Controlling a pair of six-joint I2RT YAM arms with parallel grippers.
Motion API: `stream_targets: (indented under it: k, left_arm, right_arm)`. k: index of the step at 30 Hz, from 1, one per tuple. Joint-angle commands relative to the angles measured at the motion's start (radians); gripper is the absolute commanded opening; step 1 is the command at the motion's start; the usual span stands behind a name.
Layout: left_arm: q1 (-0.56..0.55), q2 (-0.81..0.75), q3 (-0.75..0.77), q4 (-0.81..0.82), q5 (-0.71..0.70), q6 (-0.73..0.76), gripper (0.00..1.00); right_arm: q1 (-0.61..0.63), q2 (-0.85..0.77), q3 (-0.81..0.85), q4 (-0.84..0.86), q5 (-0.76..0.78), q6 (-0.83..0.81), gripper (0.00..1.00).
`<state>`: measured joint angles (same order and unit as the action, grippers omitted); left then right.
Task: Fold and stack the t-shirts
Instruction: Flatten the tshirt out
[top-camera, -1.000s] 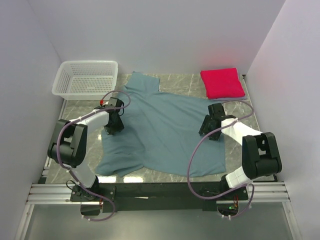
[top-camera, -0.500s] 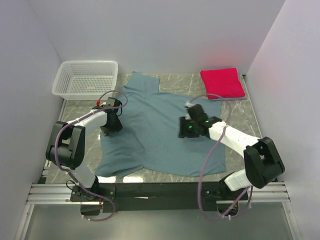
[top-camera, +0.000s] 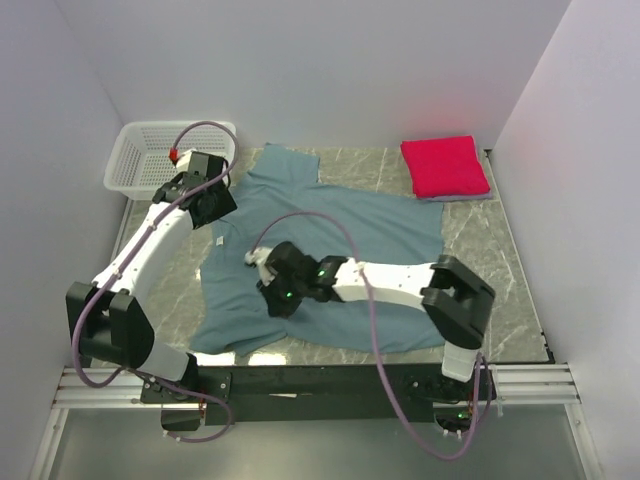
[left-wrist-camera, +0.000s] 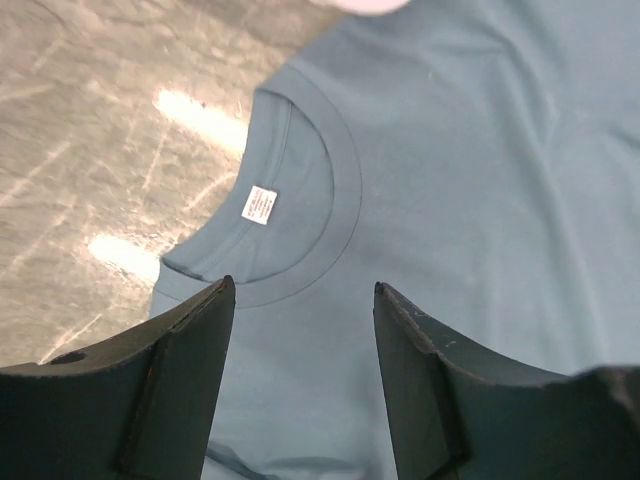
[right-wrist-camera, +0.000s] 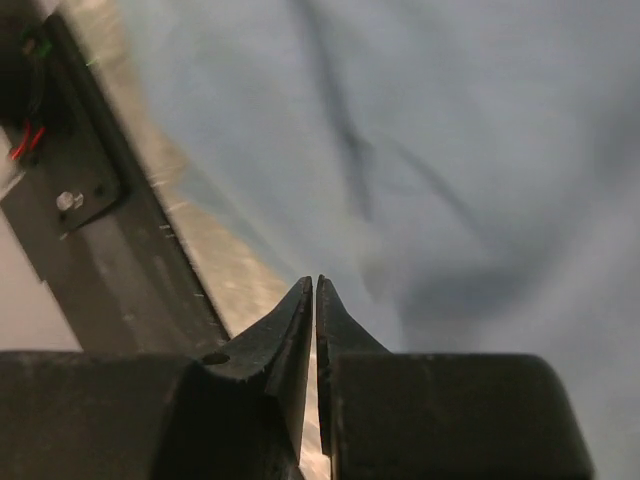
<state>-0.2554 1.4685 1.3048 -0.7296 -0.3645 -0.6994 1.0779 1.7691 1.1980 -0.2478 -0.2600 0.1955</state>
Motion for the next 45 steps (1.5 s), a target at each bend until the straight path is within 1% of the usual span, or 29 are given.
stream_targets:
  k: [1, 5, 6, 10, 12, 15, 17, 18, 22, 27, 34, 40, 45]
  left_arm:
    - [0.002, -0.036, 0.034, -0.057, -0.044, 0.012, 0.64]
    - [0.002, -0.054, 0.05, -0.07, -0.047, 0.02, 0.64]
    - [0.001, -0.056, 0.051, -0.073, -0.047, 0.018, 0.64]
    - [0.002, -0.068, 0.05, -0.077, -0.047, 0.021, 0.64]
    - [0.001, -0.074, 0.045, -0.077, -0.048, 0.024, 0.63]
    - [0.002, -0.074, 0.037, -0.077, -0.047, 0.029, 0.64]
    - [0.001, -0.076, 0.037, -0.079, -0.044, 0.029, 0.64]
    - [0.002, -0.074, 0.036, -0.079, -0.045, 0.029, 0.64]
    - [0.002, -0.083, 0.025, -0.068, -0.054, 0.031, 0.63]
    - [0.002, -0.086, 0.028, -0.067, -0.059, 0.034, 0.63]
    - [0.002, -0.105, 0.021, -0.062, -0.056, 0.032, 0.63]
    - [0.001, -0.119, 0.008, -0.059, -0.059, 0.037, 0.62]
    - [0.002, -0.123, -0.009, -0.051, -0.048, 0.035, 0.62]
  right_arm:
    - [0.069, 0.076, 0.119, 0.012, -0.05, -0.07, 0.11]
    - [0.129, 0.167, 0.233, -0.031, -0.067, -0.113, 0.11]
    - [0.135, 0.167, 0.245, -0.031, -0.076, -0.116, 0.11]
    - [0.16, 0.251, 0.322, -0.08, -0.096, -0.146, 0.09]
    - [0.169, 0.269, 0.354, -0.097, -0.111, -0.159, 0.06]
    - [0.186, 0.288, 0.374, -0.117, -0.136, -0.176, 0.04]
    - [0.198, 0.303, 0.388, -0.14, -0.14, -0.186, 0.0]
    - [0.203, 0.309, 0.399, -0.148, -0.142, -0.186, 0.0]
    - [0.212, 0.335, 0.408, -0.156, -0.15, -0.212, 0.0]
    - [0.212, 0.357, 0.4, -0.13, -0.076, -0.209, 0.0]
    - [0.212, 0.366, 0.41, -0.097, -0.013, -0.212, 0.0]
    - [0.212, 0.365, 0.4, -0.093, -0.007, -0.202, 0.0]
    - [0.212, 0.404, 0.393, -0.119, -0.011, -0.2, 0.0]
